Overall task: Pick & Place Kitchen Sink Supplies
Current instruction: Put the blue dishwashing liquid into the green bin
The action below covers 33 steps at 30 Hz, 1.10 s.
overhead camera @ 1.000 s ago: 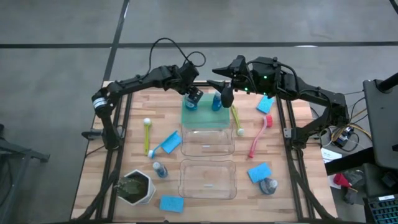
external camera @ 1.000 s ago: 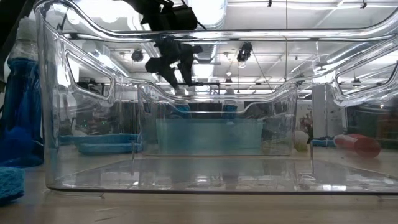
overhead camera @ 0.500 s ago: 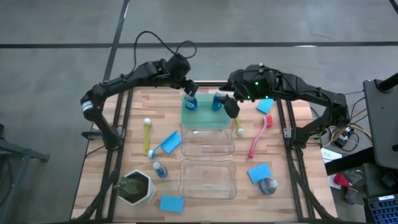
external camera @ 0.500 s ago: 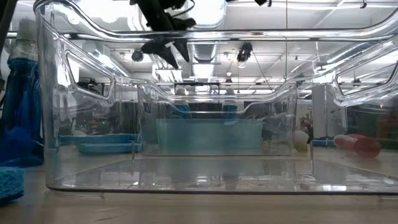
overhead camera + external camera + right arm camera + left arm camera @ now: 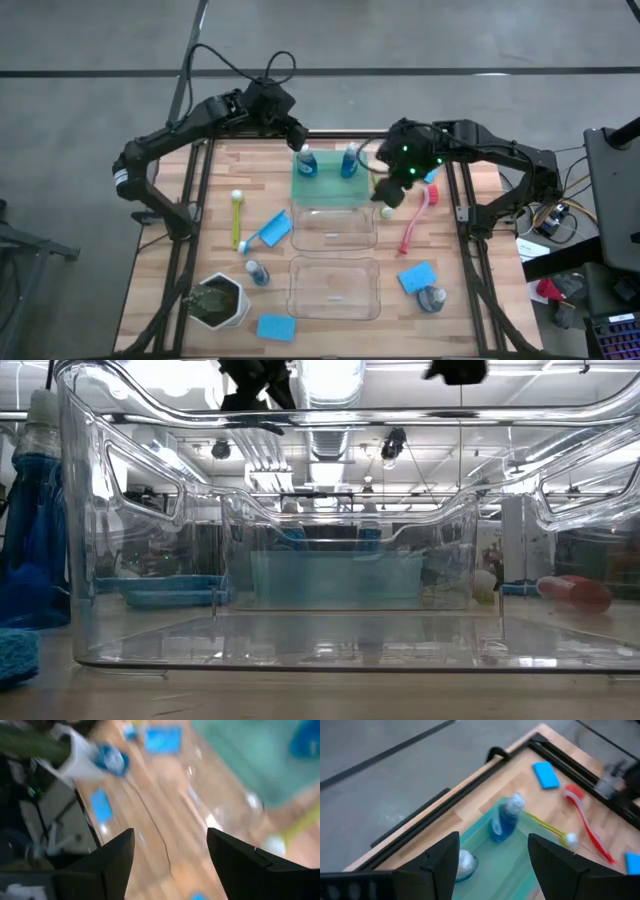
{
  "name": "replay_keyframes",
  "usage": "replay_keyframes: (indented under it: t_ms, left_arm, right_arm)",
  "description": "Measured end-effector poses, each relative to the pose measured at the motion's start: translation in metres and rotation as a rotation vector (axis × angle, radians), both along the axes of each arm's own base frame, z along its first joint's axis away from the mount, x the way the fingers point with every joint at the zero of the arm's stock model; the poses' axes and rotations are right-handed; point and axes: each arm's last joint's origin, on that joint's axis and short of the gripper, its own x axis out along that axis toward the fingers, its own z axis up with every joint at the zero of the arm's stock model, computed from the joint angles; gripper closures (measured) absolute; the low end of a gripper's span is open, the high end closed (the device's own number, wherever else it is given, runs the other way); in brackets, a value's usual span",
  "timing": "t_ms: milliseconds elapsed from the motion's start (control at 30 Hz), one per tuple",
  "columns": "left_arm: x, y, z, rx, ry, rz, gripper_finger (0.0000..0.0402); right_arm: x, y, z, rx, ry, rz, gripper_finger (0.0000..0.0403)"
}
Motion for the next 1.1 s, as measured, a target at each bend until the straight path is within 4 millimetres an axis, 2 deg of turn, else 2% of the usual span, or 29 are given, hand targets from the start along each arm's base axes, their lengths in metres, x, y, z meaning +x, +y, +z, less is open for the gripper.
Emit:
replay_keyframes:
  t_ms: [233,433,600,767,1100]
  left_arm:
    - [-0.005,-0.010,0.008,-0.040,-0.057,-0.004,0.0174]
    - [-0.007,-0.020,0.014,-0.068,-0.109,-0.003,0.0174]
    - [-0.005,-0.030,0.017,-0.082,-0.126,-0.039,0.0174]
    - [-0.002,-0.039,0.018,-0.072,-0.125,-0.081,0.0174]
    - [0.001,-0.052,0.018,-0.057,-0.109,-0.185,0.0174]
  right_arm:
    - [-0.016,0.030,-0.009,0.024,0.207,0.105,0.0162]
    - [-0.023,0.059,-0.009,0.058,0.258,0.140,0.0157]
    - [-0.032,0.079,-0.012,0.055,0.356,0.060,0.0151]
    - [-0.039,0.095,-0.019,0.036,0.441,-0.111,0.0155]
    - [-0.053,0.138,-0.040,0.180,0.648,-0.278,0.0152]
